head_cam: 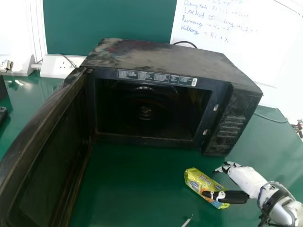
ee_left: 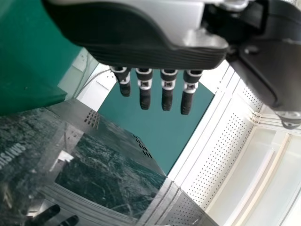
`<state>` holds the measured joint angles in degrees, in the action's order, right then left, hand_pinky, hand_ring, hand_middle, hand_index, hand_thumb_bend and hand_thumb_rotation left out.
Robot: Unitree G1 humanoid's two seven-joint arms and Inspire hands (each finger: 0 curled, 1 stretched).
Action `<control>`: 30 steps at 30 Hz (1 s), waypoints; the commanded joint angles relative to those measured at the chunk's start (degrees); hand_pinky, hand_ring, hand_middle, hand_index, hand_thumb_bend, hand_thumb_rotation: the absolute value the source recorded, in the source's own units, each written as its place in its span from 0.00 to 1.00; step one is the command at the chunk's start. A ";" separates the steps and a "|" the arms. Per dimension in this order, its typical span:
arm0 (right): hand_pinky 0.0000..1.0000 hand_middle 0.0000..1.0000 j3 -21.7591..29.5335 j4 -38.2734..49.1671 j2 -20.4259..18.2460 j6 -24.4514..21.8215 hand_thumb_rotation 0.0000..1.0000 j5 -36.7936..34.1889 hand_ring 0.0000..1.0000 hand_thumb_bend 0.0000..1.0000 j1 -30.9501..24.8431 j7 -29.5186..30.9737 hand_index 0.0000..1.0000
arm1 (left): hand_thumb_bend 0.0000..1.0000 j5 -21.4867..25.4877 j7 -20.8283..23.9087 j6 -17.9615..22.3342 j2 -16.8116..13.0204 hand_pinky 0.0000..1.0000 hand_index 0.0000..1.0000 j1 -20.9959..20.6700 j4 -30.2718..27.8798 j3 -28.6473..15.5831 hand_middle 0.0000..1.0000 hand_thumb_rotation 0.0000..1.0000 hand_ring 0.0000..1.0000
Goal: Put biscuit inside oven
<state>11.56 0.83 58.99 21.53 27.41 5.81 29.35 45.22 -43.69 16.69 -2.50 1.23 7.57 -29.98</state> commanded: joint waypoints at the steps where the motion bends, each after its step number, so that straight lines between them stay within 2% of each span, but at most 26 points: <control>1: 0.74 0.86 0.21 2.19 0.79 -1.33 0.32 1.48 0.84 1.00 -1.73 -0.37 0.83 | 0.92 0.39 -0.25 -0.36 0.43 0.96 0.93 1.04 0.05 0.74 0.98 0.69 0.96; 13: 0.75 0.85 -0.07 8.88 0.06 -7.00 0.34 8.52 0.83 1.00 -4.80 -2.12 0.83 | 0.92 0.26 -0.27 0.06 1.10 0.95 0.93 1.26 -0.12 0.87 0.97 0.68 0.95; 22: 0.73 0.85 -0.31 11.51 -0.81 -7.22 0.38 13.31 0.81 1.00 -7.27 -5.34 0.82 | 0.93 -0.62 0.13 0.66 1.36 0.96 0.93 1.38 -0.24 1.05 0.97 0.69 0.96; 30: 0.71 0.84 -2.56 10.26 -1.68 -7.82 0.40 13.12 0.79 1.00 -4.46 -5.49 0.83 | 0.93 -1.34 0.40 1.50 1.75 0.96 0.92 1.62 -0.33 1.36 0.97 0.70 0.95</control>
<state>9.70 11.58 57.79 13.99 40.82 0.29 24.24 44.05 -43.43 17.78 -1.34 1.87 7.12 -29.38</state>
